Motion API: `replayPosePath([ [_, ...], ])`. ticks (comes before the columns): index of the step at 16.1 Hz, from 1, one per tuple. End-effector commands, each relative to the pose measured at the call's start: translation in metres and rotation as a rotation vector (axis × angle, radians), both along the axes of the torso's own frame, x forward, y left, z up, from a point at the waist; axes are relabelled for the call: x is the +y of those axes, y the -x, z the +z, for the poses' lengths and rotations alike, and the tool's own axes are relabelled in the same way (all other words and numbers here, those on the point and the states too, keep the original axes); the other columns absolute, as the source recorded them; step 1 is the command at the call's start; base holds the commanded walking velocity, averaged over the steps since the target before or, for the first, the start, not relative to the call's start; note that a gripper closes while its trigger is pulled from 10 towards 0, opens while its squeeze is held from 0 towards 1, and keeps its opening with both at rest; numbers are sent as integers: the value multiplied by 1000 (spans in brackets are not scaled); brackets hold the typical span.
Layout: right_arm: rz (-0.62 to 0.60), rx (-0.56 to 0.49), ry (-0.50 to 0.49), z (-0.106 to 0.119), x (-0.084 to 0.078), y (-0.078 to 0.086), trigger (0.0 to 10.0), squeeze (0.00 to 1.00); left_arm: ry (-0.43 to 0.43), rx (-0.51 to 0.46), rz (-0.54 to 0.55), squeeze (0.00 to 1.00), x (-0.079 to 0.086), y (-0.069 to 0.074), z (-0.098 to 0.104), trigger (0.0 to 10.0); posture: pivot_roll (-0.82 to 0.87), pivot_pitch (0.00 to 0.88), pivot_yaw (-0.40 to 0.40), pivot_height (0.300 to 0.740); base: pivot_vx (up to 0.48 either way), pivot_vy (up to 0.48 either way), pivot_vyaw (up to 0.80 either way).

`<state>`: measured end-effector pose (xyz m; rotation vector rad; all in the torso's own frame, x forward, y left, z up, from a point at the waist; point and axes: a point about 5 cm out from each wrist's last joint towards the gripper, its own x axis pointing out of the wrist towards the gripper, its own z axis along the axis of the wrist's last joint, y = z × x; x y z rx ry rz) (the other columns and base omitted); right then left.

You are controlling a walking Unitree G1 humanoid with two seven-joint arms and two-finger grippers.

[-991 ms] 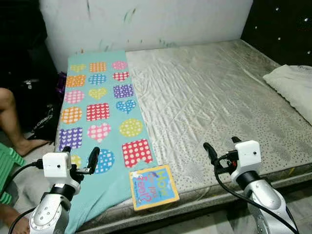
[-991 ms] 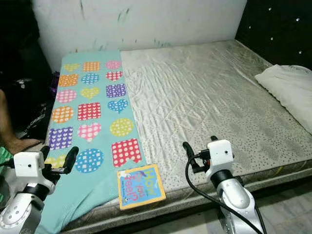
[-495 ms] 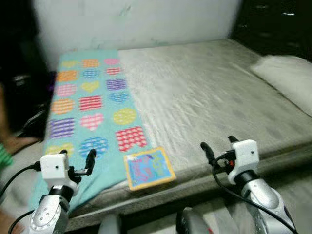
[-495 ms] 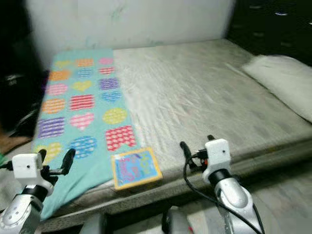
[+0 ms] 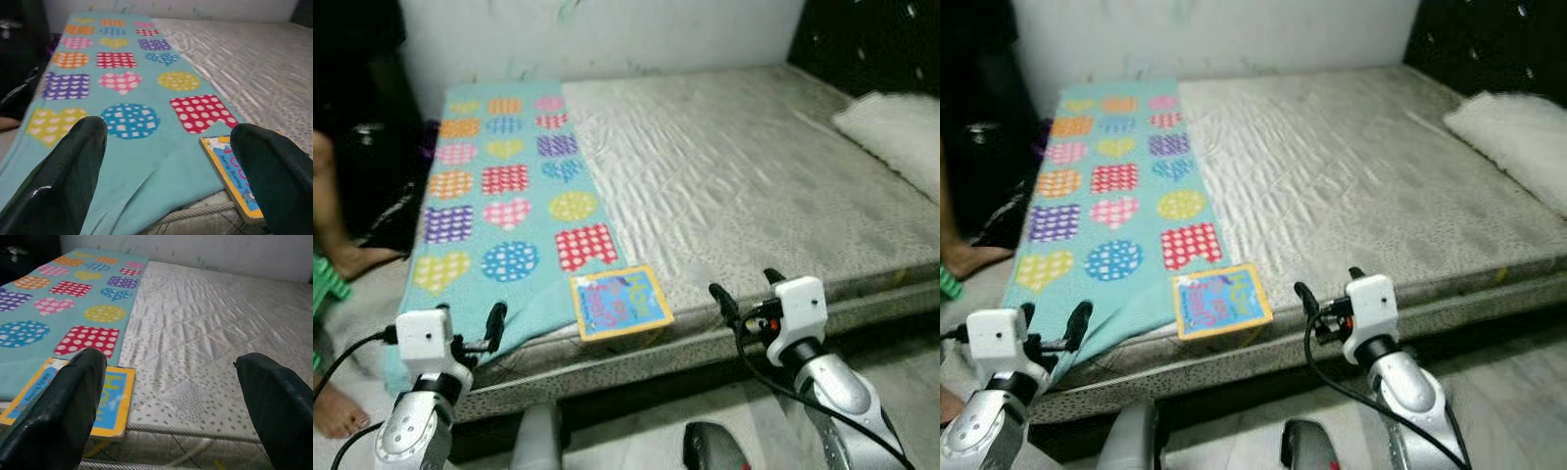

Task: Clean up the room

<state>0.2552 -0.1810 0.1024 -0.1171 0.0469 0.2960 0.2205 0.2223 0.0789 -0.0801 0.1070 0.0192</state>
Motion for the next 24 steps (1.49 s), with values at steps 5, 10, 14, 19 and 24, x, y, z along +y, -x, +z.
replayPosePath([
  [5, 25, 4, 5, 0, 1, 1, 10000, 0, 7, -13, -16, 0, -2, -2, 3, 10000, -160, 47, 0, 560, 225, 0, 0],
  [10, 64, 2, 21, 0, 5, 2, 10000, 0, 10, -14, -21, 0, -2, -3, 3, 10000, -157, 52, 1, 560, 463, 0, 144],
  [14, 72, 6, 23, -1, 6, 2, 10000, 0, 9, -7, -25, 0, -2, -3, 3, 10000, -158, 54, 2, 560, 458, 0, 800],
  [19, 69, 15, 14, -2, 6, 1, 10000, 0, 14, 5, -5, 0, -2, -4, 1, 10000, -156, 57, 0, 560, 161, 0, 141],
  [24, 69, 18, 16, -3, 6, 2, 10000, 0, 30, 19, 3, 0, -1, -4, 0, 10000, -155, 58, -2, 560, 0, 0, 0],
])
